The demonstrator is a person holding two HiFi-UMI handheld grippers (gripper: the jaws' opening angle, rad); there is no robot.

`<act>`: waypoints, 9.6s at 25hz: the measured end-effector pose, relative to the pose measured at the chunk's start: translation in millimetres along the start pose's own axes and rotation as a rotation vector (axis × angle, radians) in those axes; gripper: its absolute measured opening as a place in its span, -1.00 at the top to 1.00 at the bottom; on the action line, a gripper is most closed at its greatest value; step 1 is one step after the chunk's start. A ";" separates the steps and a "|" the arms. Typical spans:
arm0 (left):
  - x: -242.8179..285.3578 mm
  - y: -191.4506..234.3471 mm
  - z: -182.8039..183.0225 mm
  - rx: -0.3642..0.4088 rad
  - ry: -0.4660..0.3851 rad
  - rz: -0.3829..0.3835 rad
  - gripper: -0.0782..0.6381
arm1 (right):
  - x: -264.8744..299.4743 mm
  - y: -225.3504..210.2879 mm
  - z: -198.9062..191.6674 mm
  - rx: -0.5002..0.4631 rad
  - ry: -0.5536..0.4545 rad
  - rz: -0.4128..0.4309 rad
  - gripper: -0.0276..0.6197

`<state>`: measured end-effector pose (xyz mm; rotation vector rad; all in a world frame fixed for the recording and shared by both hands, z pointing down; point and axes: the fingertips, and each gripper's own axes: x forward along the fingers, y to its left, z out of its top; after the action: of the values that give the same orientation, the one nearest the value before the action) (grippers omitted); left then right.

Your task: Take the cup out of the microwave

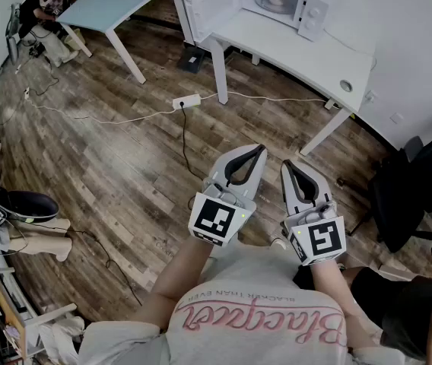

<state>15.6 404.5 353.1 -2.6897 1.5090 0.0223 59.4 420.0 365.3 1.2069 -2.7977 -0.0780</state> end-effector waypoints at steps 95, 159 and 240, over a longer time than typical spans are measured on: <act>219.1 194.5 -20.6 0.058 0.005 0.106 0.77 | 256.2 -163.2 7.5 0.020 -0.048 0.091 0.89; 525.7 326.6 -31.7 0.032 0.032 -0.046 0.77 | 449.7 -420.4 8.0 0.066 -0.038 -0.076 0.89; 738.5 479.1 -194.2 0.007 0.316 -0.152 0.66 | 560.8 -485.1 -65.2 0.123 0.217 -0.319 0.89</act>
<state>-11.0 -485.1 496.3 -2.9002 1.3587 -0.4320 34.1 -321.4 426.1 1.5762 -2.4369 0.1941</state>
